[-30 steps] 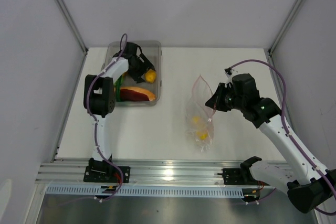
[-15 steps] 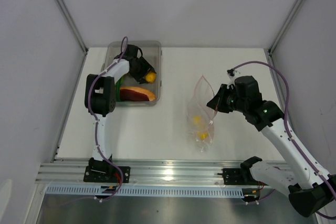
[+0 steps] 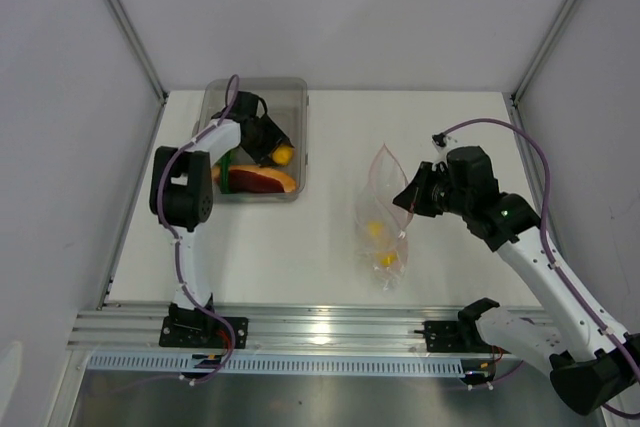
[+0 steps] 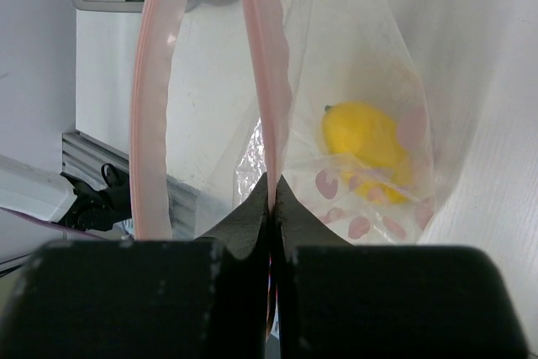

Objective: Place the food in the zip-top bag and seal the zipper
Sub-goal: Pick up the fake vegetable from the bin, then place the fake vegetable in the zipper food storage bag.

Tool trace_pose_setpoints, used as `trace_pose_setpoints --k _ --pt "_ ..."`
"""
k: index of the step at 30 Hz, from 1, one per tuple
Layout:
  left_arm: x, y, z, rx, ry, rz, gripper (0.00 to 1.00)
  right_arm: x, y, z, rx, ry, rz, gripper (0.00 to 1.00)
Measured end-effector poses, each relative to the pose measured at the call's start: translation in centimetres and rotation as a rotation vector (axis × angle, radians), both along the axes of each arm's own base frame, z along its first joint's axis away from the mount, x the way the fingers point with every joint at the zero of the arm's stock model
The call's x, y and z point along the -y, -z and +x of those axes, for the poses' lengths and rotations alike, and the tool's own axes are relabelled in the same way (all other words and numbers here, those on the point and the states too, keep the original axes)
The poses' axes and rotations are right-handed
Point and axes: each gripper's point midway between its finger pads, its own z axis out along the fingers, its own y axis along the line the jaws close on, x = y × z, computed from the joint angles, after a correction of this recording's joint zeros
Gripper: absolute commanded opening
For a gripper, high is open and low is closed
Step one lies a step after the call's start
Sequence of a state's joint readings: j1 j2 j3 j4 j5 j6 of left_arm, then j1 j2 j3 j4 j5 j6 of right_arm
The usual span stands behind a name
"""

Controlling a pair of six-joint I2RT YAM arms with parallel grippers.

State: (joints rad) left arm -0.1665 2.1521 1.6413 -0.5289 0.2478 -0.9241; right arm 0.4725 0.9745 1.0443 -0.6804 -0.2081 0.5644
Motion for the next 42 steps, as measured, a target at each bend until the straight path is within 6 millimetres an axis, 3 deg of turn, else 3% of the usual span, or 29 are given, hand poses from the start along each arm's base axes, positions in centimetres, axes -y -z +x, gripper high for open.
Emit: trace_pose_setpoints --k 7,11,17,19,25,28,35,42 --pt "-0.4 -3.9 -2.2 0.059 0.032 0.004 0.01 0.1 0.1 -0.2 -0.002 0.005 0.006 0.00" --pt "-0.3 -8.0 -3.0 0.151 0.061 -0.009 0.00 0.1 0.1 -0.2 -0.003 0.006 0.005 0.00" --pt "0.6 -14.6 -7.0 0.312 0.108 -0.052 0.00 0.3 0.0 -0.5 0.002 0.007 0.008 0.00" --pt "1.8 -16.3 -8.6 0.354 0.145 -0.071 0.01 0.3 -0.1 -0.6 0.004 0.006 0.009 0.00" --pt "8.6 -22.4 -14.8 0.515 0.375 -0.170 0.00 0.6 0.1 -1.0 0.005 0.007 0.010 0.00" --pt "11.1 -24.6 -18.3 0.574 0.489 -0.227 0.01 0.6 0.3 -1.2 0.003 0.007 0.008 0.00" --pt "13.4 -27.7 -23.2 0.671 0.646 -0.323 0.00 0.7 0.5 -1.3 0.000 0.007 0.006 0.00" --pt "15.4 -28.7 -26.9 0.737 0.803 -0.386 0.00 0.8 0.8 -1.2 -0.003 0.014 -0.001 0.00"
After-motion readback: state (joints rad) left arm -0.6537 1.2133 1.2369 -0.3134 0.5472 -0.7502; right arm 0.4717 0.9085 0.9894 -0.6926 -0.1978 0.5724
